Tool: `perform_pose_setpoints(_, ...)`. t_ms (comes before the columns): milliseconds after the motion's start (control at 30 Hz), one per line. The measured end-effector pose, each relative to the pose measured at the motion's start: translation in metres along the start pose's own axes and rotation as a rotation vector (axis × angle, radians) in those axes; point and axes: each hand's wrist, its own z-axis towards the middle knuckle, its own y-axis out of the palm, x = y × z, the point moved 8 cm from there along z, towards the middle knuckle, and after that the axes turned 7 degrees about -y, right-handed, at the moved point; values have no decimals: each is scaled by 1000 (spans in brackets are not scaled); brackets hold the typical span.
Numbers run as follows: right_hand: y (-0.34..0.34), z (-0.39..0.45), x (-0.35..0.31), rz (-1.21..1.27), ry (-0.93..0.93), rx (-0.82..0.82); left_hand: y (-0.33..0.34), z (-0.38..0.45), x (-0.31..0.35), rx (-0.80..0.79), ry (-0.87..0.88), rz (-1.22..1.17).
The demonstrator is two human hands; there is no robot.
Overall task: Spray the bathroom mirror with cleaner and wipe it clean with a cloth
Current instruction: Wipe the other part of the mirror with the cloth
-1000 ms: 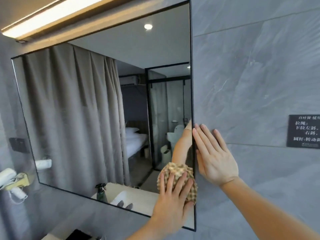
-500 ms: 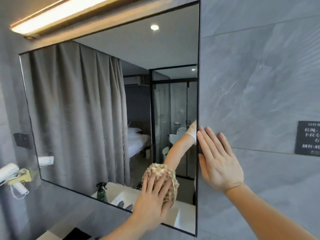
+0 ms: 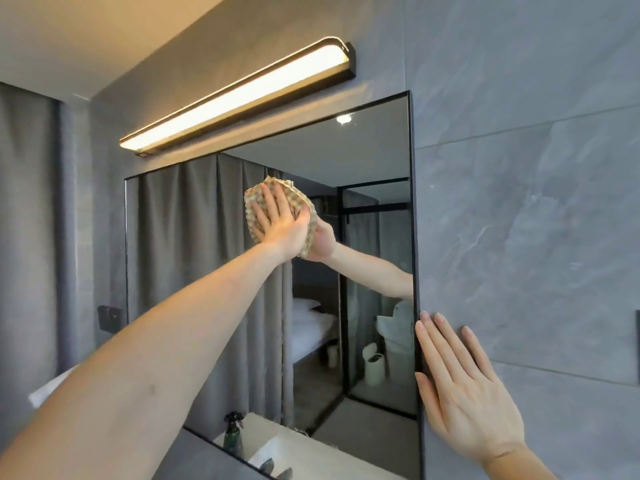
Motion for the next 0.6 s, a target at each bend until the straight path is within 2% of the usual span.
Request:
perform_pose_setpoints(100,1,-1,-1,-2,2,37,3,-5,-5,99,34,-7)
perform_pose_setpoints(233,1,-1,-1,-8,-5,44,16,-18,-52,168,29,-73)
perform_pose_setpoints(400,4,-2,-2,-17,-14,10,53,-56,-151,143,-33,-118)
perform_pose_setpoints(600,3,-3,-3,-28,-20,2,132,-161,-265,-36,-96,-7)
